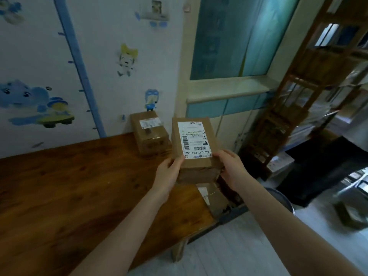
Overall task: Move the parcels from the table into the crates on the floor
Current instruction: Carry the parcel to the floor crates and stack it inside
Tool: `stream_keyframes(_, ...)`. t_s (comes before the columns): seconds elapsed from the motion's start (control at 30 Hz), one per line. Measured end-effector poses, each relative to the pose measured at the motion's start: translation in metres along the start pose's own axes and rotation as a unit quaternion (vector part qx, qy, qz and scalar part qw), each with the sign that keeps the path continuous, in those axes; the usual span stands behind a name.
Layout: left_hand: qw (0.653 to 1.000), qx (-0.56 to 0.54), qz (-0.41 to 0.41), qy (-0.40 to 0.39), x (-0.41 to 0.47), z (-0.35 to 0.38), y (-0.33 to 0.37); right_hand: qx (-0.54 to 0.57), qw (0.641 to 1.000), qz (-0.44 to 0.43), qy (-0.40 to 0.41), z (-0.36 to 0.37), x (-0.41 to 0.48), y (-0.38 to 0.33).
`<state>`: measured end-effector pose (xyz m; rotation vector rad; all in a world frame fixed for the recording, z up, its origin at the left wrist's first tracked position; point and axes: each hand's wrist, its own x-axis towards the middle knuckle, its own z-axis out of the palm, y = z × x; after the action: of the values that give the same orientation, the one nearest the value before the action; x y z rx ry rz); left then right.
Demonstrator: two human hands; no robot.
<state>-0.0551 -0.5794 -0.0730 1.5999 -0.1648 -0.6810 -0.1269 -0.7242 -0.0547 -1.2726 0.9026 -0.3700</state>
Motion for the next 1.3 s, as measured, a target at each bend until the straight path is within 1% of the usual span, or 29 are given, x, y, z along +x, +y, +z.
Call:
stream_keyframes(0.17, 0.999, 0.004, -0.01, -0.041, 0.03, 0.068, -0.002, 0.032, 0.999, 0.016, 0.029, -0.062, 0.035, -0.009)
stream_keyframes(0.33, 0.998, 0.018, -0.025, -0.062, 0.073, 0.128, -0.011, 0.017, 0.999, 0.02, 0.043, -0.11, 0.084, -0.006)
stream_keyframes(0.47, 0.996, 0.018, -0.043, -0.075, 0.126, 0.179, -0.013, 0.006, 0.998, 0.024, 0.058, -0.143, 0.146, -0.012)
stream_keyframes(0.6, 0.995, -0.006, -0.061, -0.08, 0.176, 0.225, -0.012, -0.018, 0.998, 0.037, 0.048, -0.173, 0.206, -0.021)
stream_keyframes(0.9, 0.992, 0.036, -0.078, -0.092, 0.25, 0.31, -0.009, -0.004, 0.996, 0.08, 0.05, -0.237, 0.307, -0.031)
stream_keyframes(1.0, 0.992, 0.046, -0.081, -0.081, 0.271, 0.332, -0.016, -0.002, 0.995, 0.096, 0.041, -0.254, 0.341, -0.029)
stream_keyframes(1.1, 0.993, 0.049, -0.093, -0.055, 0.29, 0.358, -0.026, -0.021, 0.994, 0.106, 0.012, -0.271, 0.375, -0.025)
stream_keyframes(1.3, 0.992, 0.016, -0.119, 0.023, 0.317, 0.406, -0.041, -0.056, 0.989, 0.131, -0.049, -0.296, 0.436, -0.024)
